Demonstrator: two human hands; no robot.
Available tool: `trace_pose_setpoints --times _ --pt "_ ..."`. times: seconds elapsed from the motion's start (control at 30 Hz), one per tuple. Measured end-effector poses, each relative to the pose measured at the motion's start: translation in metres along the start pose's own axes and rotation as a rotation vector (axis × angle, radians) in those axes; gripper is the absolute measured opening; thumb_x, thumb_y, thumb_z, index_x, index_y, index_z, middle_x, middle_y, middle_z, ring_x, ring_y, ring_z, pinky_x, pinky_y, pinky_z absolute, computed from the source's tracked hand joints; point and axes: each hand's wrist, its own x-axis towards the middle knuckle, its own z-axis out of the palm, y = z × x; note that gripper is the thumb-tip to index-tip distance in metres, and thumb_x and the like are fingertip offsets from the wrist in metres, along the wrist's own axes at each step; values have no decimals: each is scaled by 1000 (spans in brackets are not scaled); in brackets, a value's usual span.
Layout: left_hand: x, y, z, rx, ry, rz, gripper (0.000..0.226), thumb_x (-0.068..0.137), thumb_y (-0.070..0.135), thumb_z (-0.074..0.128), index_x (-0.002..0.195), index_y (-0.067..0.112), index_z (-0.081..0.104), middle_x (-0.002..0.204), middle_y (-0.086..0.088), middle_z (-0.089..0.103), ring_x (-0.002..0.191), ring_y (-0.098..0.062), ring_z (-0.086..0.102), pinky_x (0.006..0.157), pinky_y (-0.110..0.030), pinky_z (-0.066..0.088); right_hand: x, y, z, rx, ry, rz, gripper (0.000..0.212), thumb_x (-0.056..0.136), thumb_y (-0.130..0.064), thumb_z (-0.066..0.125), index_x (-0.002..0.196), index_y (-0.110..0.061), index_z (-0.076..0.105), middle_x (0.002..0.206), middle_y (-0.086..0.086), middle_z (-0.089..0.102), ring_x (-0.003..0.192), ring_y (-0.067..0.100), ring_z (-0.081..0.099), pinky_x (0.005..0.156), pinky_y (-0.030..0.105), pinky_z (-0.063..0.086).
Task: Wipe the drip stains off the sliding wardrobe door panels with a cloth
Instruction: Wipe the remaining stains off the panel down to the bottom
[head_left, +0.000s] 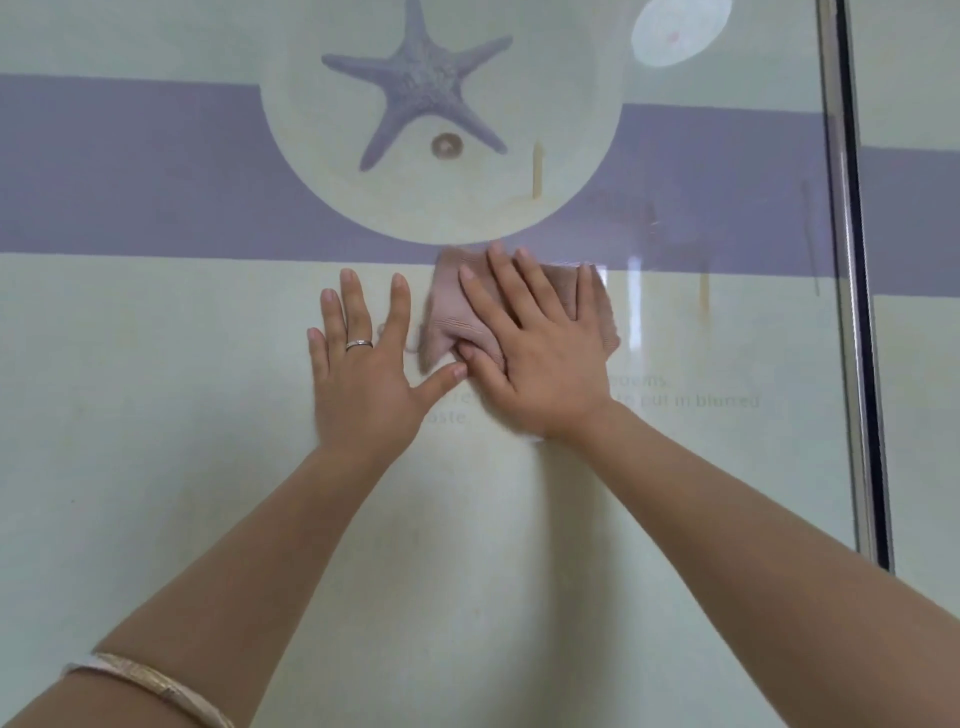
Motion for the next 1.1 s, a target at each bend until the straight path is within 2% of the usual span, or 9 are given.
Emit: trace_pose_setpoints --times 0.07,0.17,0.27,0.5,0.7,0.83,0.9,1.03,1.1 --pt "0 1 -1 -1 -7 1 95 78 69 44 147 31 -10 154 -7 -23 142 -25 -21 113 -39 -11 -4 23 -8 -30 -9 55 66 91 -55 25 151 -26 31 158 4 26 146 23 22 111 63 3" --pt "1 2 -1 1 -15 10 93 80 69 40 147 32 -12 153 -8 -26 141 -25 -24 112 -38 -14 6 53 -22 -96 -36 372 68 92 -57 13 155 -31 4 163 -1 2 149 18 0 112 61 -5" --pt "0 1 1 -6 -3 14 94 79 70 37 146 32 -16 153 -6 -28 140 -23 -26 112 -37 -15 34 45 -23 -27 -14 544 63 100 -51 19 154 -29 -4 163 1 -8 149 18 -11 111 61 -11" --pt "1 -3 -1 -6 -5 -8 94 77 71 39 134 33 -26 153 -4 -26 140 -22 -25 112 -37 -14 32 17 -14 -31 -70 81 76 85 -60 5 154 -30 13 163 -2 4 150 18 1 112 52 -14" --pt "-1 2 2 -19 4 6 94 69 74 27 137 33 -24 153 -4 -27 140 -22 -26 111 -35 -16 44 53 -24 -27 -27 513 63 100 -51 20 155 -28 -3 163 1 -8 149 19 -11 113 61 -11" --pt "-1 -1 -1 -18 -7 -10 97 73 72 37 145 32 -14 154 -4 -24 141 -22 -23 112 -37 -13 19 15 -6 -5 -13 73 65 94 -53 24 153 -25 25 160 6 18 148 24 16 113 59 -5" --pt "0 -2 -3 -8 -14 -11 96 77 69 42 146 32 -13 154 -5 -24 141 -22 -23 113 -37 -13 12 19 -8 -2 11 -30 66 91 -54 29 148 -22 38 156 6 31 144 25 28 113 60 5" --pt "2 -2 -5 -10 -21 3 94 80 67 44 145 31 -15 153 -5 -26 140 -23 -25 112 -37 -14 43 50 -23 -54 -24 336 65 97 -52 23 155 -27 6 163 1 0 150 19 -1 114 58 -8" --pt "1 -2 -3 -16 -12 5 95 80 67 42 140 31 -22 153 -5 -27 140 -22 -26 112 -36 -15 75 55 -29 -3 4 488 64 100 -49 24 155 -26 1 163 2 -5 149 20 -9 113 59 -10"
